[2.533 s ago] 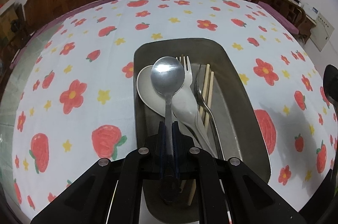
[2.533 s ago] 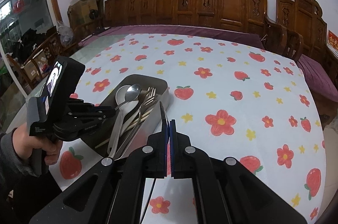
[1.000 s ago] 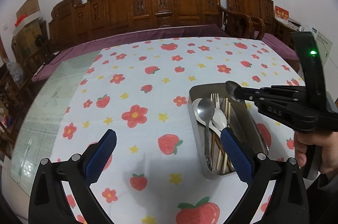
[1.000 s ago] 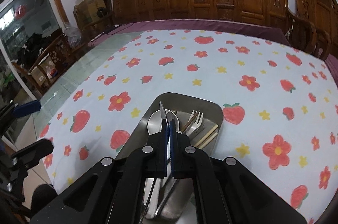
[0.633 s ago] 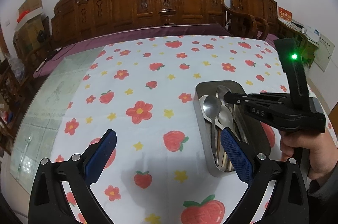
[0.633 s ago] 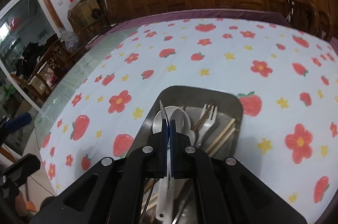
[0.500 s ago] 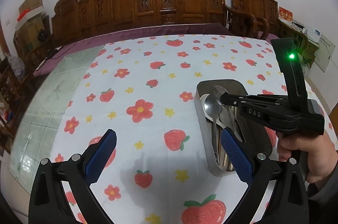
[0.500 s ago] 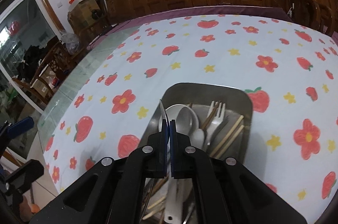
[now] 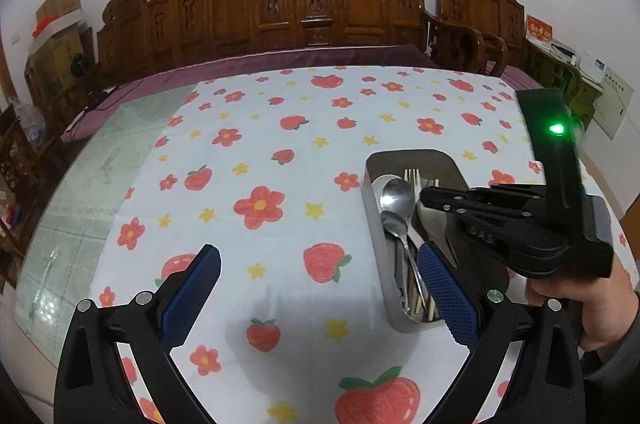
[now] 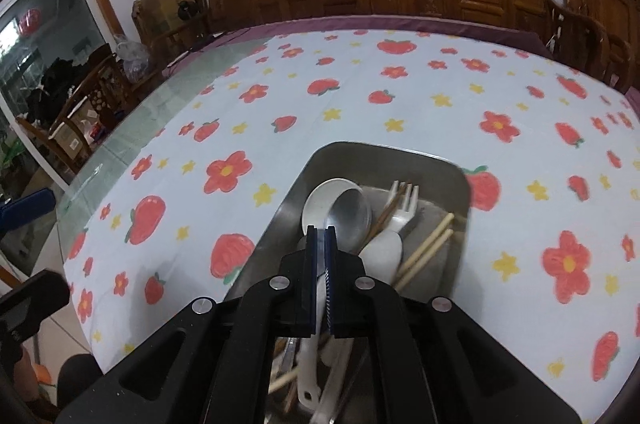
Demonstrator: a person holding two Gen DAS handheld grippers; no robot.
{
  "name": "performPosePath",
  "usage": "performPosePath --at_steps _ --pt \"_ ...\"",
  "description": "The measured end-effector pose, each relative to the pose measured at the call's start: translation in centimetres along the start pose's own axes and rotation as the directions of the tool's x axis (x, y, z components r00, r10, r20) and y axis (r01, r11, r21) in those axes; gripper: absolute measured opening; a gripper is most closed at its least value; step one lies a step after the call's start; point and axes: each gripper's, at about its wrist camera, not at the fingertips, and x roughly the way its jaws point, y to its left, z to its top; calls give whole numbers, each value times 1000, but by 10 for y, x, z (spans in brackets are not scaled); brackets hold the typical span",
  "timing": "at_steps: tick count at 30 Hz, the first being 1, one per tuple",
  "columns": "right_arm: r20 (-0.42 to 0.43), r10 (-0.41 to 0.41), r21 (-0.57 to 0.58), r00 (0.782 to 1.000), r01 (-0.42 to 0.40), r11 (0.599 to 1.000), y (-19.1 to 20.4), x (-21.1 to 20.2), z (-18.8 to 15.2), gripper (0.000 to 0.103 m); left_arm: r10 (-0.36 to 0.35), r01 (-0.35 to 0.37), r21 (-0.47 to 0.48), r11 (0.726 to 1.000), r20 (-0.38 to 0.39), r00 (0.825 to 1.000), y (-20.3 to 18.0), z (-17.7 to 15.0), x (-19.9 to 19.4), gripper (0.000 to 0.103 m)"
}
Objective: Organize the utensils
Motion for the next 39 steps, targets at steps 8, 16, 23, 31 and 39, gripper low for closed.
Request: performPosePath --at_steps 8,16,23,31,39 --pt "90 -72 -6 993 72 997 -12 -64 -13 16 0 0 11 1000 42 999 -18 0 -18 95" --pt "177 -150 14 973 150 989 -22 -132 -35 67 -11 10 15 1000 65 998 -43 -3 -40 95" --pt "247 -230 37 941 228 973 -28 -192 -64 96 -30 29 12 1000 92 995 -64 -8 -64 95" --pt "303 -283 81 910 272 959 -33 -251 -88 100 -48 51 -13 999 138 989 -85 -11 -103 95" --pt "397 -304 111 866 284 952 -25 -307 -104 100 -31 31 1 1000 229 973 -103 -12 -152 95"
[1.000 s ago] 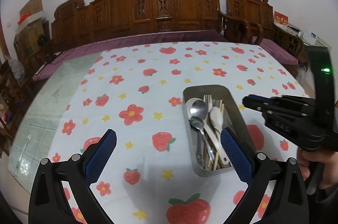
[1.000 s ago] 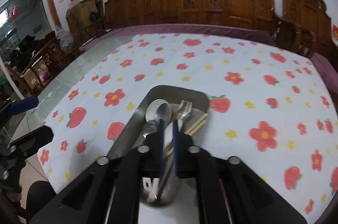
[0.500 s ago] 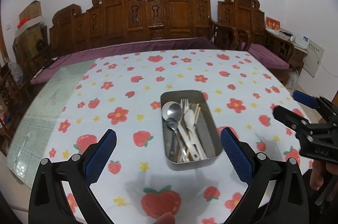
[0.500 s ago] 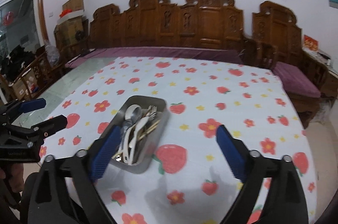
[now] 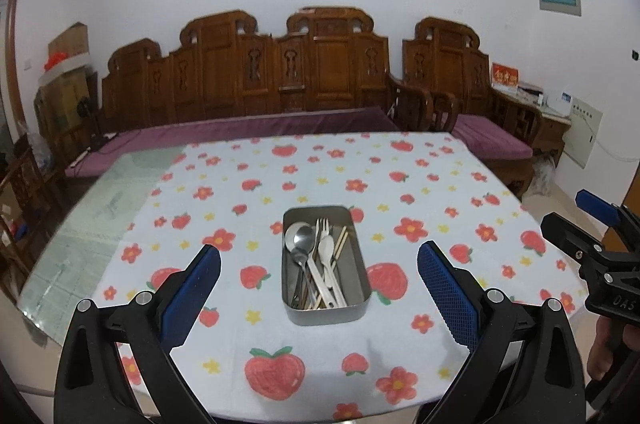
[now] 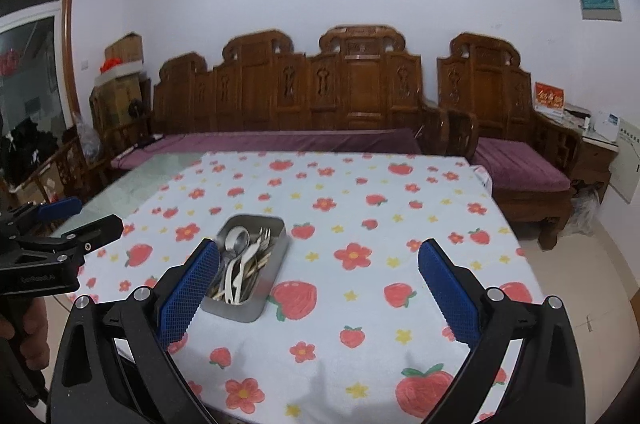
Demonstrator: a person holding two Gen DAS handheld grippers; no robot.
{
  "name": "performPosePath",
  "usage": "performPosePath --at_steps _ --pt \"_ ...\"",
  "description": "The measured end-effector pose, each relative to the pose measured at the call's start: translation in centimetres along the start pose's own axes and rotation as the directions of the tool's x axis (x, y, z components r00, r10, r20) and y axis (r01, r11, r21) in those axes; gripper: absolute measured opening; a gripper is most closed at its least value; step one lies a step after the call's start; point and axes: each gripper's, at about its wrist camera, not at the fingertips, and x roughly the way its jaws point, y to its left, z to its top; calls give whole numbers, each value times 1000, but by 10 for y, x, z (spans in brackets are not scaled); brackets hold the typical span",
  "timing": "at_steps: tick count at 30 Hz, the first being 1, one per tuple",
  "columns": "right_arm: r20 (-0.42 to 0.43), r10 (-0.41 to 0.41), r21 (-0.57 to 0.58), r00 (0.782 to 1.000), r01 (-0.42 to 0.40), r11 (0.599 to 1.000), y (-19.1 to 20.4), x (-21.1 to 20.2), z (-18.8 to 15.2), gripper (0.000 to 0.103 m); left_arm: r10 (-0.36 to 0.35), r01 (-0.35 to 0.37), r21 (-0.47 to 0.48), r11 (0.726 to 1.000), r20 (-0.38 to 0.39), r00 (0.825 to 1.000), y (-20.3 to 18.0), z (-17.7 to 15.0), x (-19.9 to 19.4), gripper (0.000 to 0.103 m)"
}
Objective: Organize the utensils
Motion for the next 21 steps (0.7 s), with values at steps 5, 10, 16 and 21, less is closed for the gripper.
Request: performPosePath --at_steps 5,10,16,21 --pt "70 -20 0 997 20 1000 -2 -34 9 100 5 -4 -22 1000 47 999 -5 7 -28 95" --pt "119 -35 3 992 35 999 -3 -60 14 100 13 -11 -33 999 80 997 -7 12 -46 95" --pt "145 -39 10 989 38 999 -5 -75 15 100 11 -8 -29 1000 107 994 -9 16 -60 95" --pt "147 -37 10 988 36 999 -4 -78 15 100 8 -5 -29 1000 110 994 -12 16 -63 95"
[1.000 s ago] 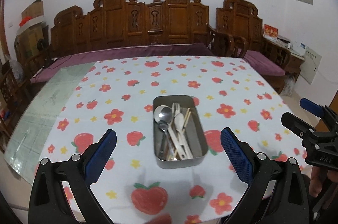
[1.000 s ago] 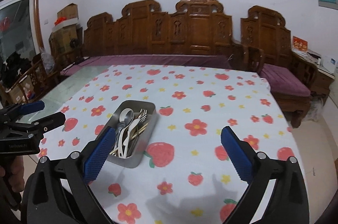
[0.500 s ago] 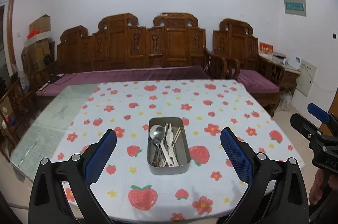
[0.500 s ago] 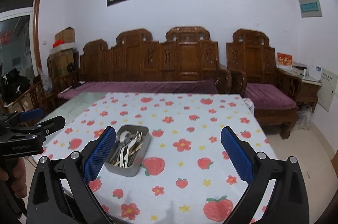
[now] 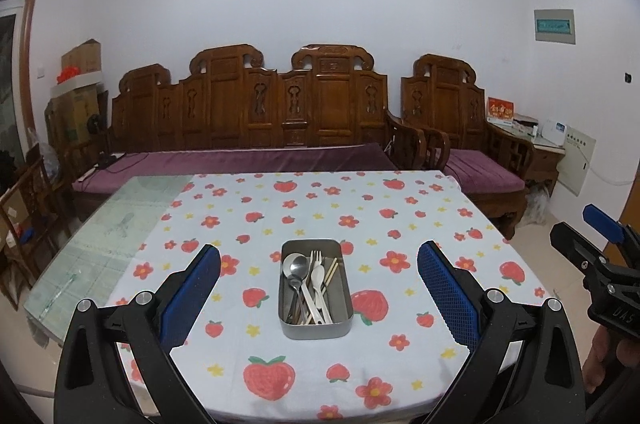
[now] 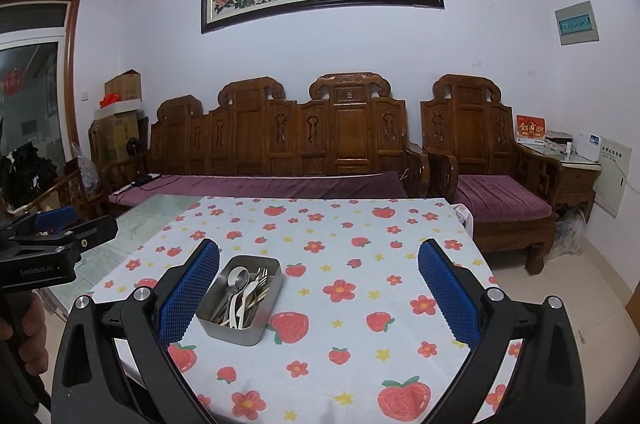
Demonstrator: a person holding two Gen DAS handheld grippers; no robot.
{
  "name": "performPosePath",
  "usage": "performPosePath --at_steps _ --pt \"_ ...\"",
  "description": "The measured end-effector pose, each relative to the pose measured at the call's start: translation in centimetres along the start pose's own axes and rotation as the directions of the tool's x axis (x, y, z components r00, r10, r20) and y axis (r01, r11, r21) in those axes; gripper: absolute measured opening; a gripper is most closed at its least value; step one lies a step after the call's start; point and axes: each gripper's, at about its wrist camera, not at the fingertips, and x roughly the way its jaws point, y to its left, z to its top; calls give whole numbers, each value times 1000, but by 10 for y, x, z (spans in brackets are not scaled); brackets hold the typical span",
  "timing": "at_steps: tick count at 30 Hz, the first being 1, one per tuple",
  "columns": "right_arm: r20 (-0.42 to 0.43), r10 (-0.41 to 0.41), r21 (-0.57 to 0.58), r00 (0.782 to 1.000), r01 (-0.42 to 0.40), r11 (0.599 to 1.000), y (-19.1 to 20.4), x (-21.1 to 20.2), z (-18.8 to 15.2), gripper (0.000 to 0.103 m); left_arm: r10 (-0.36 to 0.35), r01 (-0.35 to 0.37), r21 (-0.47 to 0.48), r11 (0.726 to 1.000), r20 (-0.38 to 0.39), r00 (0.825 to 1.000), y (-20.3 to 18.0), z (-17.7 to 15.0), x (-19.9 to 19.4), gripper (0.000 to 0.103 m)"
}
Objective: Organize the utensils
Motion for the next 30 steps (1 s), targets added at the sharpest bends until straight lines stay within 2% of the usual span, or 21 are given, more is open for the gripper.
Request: performPosePath --at_steps 30 --pt "1 0 -1 1000 0 1000 2 1 0 100 -1 1 -1 1000 0 1000 -2 -1 -2 95"
